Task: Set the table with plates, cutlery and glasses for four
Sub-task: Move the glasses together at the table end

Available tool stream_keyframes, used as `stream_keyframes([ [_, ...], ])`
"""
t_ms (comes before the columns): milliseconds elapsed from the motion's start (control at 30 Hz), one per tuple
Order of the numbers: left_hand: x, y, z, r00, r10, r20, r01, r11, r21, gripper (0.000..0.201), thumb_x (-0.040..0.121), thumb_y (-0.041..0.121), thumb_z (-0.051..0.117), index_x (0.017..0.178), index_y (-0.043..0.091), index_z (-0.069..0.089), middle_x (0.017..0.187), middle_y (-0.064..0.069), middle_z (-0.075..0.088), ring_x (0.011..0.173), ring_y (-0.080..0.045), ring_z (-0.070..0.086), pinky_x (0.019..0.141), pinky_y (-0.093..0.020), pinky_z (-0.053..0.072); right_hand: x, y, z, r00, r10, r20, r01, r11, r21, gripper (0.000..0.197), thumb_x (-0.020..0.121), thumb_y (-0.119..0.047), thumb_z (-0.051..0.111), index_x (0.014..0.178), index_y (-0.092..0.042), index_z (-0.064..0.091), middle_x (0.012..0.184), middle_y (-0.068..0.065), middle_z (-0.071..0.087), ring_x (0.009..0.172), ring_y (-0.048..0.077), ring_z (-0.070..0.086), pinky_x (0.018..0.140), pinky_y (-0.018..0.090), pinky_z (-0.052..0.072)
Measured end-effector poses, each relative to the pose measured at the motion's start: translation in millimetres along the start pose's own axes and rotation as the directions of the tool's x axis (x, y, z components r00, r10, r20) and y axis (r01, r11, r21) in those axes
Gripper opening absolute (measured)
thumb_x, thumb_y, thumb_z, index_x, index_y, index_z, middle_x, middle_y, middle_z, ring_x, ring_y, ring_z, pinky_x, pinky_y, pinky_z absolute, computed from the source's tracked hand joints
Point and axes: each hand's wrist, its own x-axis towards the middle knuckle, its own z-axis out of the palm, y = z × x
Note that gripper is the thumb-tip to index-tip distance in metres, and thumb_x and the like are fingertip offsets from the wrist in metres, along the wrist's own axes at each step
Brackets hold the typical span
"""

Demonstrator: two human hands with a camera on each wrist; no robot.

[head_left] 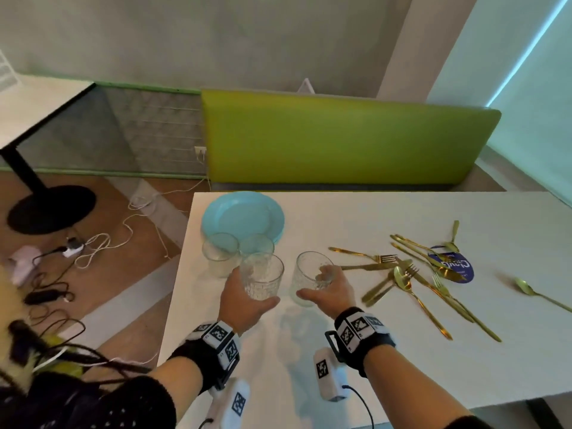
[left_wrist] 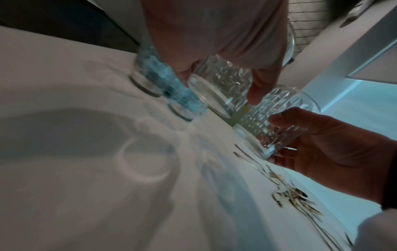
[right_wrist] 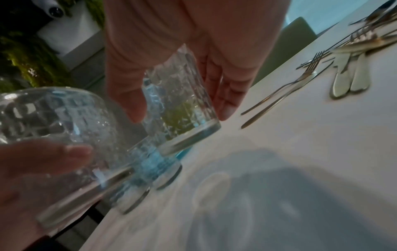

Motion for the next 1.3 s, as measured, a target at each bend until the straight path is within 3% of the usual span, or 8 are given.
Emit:
stream_keyframes([
  [233, -2, -42, -38, 0.993, -0.009, -0.12, 0.029, 0.985, 0.168, 0.087, 0.051, 0.026, 0.091, 0.126, 0.008, 0.051, 0.117, -0.01, 0.056, 0.116, -0.029, 0.048, 0.098, -0.039, 0.044, -11, -2, 45, 0.994, 0.0, 0.111, 0.007, 0.998, -0.066, 0.079, 0.059, -0.024, 0.087, 0.126, -0.015, 0.046, 0.119, 0.003, 0.06, 0.096, 0.012, 0.051, 0.082, 0.019, 0.04],
  [533, 10, -59, -43, 0.994, -0.095, -0.053, 0.104, 0.976, 0.191, 0.094, 0.05, 0.026, 0.092, 0.131, 0.009, 0.047, 0.129, -0.012, 0.055, 0.124, -0.029, 0.05, 0.102, -0.041, 0.044, -9, -9, 73, 0.987, -0.019, 0.158, 0.037, 0.993, -0.112, 0.079, 0.06, -0.025, 0.086, 0.127, -0.016, 0.045, 0.12, 0.002, 0.06, 0.11, 0.018, 0.057, 0.089, 0.022, 0.046],
  [800, 16, -60, -45, 0.99, -0.126, -0.058, 0.133, 0.979, 0.151, 0.092, 0.052, 0.012, 0.089, 0.132, 0.007, 0.045, 0.13, -0.013, 0.052, 0.124, -0.031, 0.048, 0.103, -0.043, 0.042, -10, -10, 86, 0.982, -0.042, 0.185, 0.065, 0.99, -0.123, 0.078, 0.06, -0.024, 0.085, 0.126, -0.017, 0.045, 0.123, 0.003, 0.06, 0.113, 0.018, 0.057, 0.093, 0.023, 0.046],
  [900, 19, -60, -47, 0.988, -0.15, -0.039, 0.154, 0.979, 0.134, 0.094, 0.041, 0.031, 0.084, 0.126, 0.011, 0.05, 0.124, -0.009, 0.057, 0.118, -0.028, 0.056, 0.095, -0.042, 0.05, -10, -11, 88, 0.979, -0.052, 0.197, 0.079, 0.989, -0.127, 0.078, 0.062, -0.022, 0.084, 0.128, -0.017, 0.043, 0.125, 0.002, 0.059, 0.114, 0.018, 0.056, 0.093, 0.022, 0.045],
  [933, 20, -61, -47, 0.987, -0.158, -0.038, 0.162, 0.979, 0.12, 0.094, 0.042, 0.03, 0.085, 0.127, 0.011, 0.049, 0.125, -0.008, 0.057, 0.118, -0.027, 0.056, 0.095, -0.041, 0.05, -9, -12, 88, 0.978, -0.056, 0.2, 0.083, 0.988, -0.131, 0.079, 0.062, -0.022, 0.083, 0.129, -0.018, 0.042, 0.125, 0.002, 0.058, 0.114, 0.019, 0.056, 0.093, 0.022, 0.045],
  [1033, 21, -62, -47, 0.978, -0.203, -0.05, 0.204, 0.978, 0.034, 0.098, 0.056, 0.009, 0.087, 0.139, 0.015, 0.036, 0.137, -0.007, 0.051, 0.128, -0.026, 0.049, 0.106, -0.039, 0.042, -7, -14, 86, 0.976, -0.059, 0.207, 0.091, 0.985, -0.144, 0.08, 0.064, -0.021, 0.082, 0.133, -0.019, 0.04, 0.126, 0.003, 0.057, 0.116, 0.02, 0.055, 0.092, 0.022, 0.044],
  [1167, 20, -58, -46, 0.975, -0.217, -0.045, 0.217, 0.976, -0.006, 0.112, 0.063, 0.007, 0.084, 0.15, 0.018, 0.015, 0.143, -0.007, 0.047, 0.133, -0.025, 0.045, 0.112, -0.039, 0.035, -3, -14, 84, 0.978, -0.051, 0.202, 0.079, 0.988, -0.136, 0.081, 0.066, -0.021, 0.082, 0.135, -0.021, 0.039, 0.126, 0.004, 0.057, 0.116, 0.021, 0.054, 0.089, 0.02, 0.043],
  [1300, 22, -58, -43, 0.976, -0.216, -0.041, 0.216, 0.976, 0.002, 0.114, 0.064, 0.007, 0.083, 0.151, 0.019, 0.01, 0.143, -0.006, 0.049, 0.132, -0.024, 0.046, 0.111, -0.035, 0.034, -1, -15, 86, 0.98, -0.041, 0.194, 0.066, 0.991, -0.12, 0.083, 0.064, -0.021, 0.083, 0.135, -0.023, 0.04, 0.126, 0.005, 0.058, 0.116, 0.021, 0.055, 0.092, 0.022, 0.044],
])
